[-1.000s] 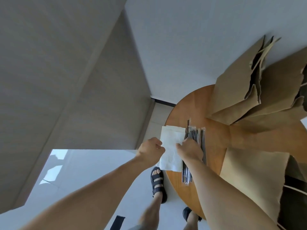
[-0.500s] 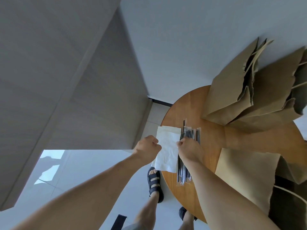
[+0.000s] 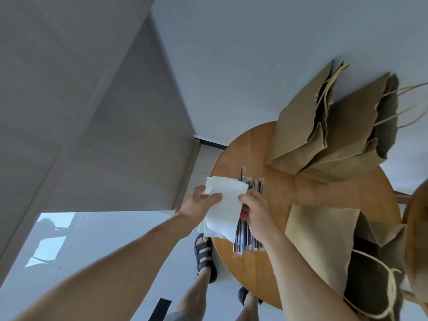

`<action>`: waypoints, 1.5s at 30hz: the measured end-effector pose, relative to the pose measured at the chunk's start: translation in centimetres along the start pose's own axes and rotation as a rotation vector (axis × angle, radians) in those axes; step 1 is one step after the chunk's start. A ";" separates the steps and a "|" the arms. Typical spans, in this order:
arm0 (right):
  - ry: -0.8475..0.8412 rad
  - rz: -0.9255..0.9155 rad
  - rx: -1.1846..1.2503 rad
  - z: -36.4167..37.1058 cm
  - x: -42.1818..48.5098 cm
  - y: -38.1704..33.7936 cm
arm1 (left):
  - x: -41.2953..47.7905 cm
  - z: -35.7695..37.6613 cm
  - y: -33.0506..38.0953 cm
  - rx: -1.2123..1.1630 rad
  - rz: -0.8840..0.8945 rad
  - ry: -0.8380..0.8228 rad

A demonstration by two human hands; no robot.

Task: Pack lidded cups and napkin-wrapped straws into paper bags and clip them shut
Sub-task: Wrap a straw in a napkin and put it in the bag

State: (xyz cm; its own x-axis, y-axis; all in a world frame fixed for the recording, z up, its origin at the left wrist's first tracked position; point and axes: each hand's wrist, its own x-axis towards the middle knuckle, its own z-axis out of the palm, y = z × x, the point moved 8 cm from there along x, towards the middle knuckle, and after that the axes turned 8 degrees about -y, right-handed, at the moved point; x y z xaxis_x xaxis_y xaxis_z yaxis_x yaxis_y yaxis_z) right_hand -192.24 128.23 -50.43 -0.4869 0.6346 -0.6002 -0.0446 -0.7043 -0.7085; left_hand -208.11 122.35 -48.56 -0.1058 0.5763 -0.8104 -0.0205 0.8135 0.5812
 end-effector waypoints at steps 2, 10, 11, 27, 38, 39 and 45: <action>0.004 -0.002 0.083 -0.9 -0.4 -0.4 | -0.3 1.2 -0.1 -0.128 -0.028 -0.086; 0.632 0.257 -0.872 -10.6 -2.2 2.9 | -0.1 1.9 -0.4 -0.033 0.030 0.015; 0.573 0.318 -0.965 -10.6 -1.9 4.0 | -0.2 1.7 -0.5 0.006 0.032 0.038; 0.622 0.157 -0.973 -8.6 -3.3 0.2 | -1.8 2.5 2.8 0.134 0.102 0.077; 0.538 0.184 -0.919 -7.0 -4.5 -1.1 | -4.1 2.9 5.5 0.147 0.162 0.092; 0.532 0.187 -0.903 -6.9 -4.7 -1.0 | -4.1 2.9 5.2 0.149 0.156 0.093; 0.413 -0.025 -0.681 -4.5 -5.7 -4.4 | -4.7 3.2 5.9 0.104 0.181 0.108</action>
State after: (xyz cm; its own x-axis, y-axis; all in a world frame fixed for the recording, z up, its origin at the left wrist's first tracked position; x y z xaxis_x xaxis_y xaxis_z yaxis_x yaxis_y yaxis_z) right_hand -185.32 129.18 -45.53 -0.1241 0.8081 -0.5758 0.5563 -0.4238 -0.7148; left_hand -204.59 124.62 -41.55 -0.2039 0.7067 -0.6775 0.1101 0.7042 0.7014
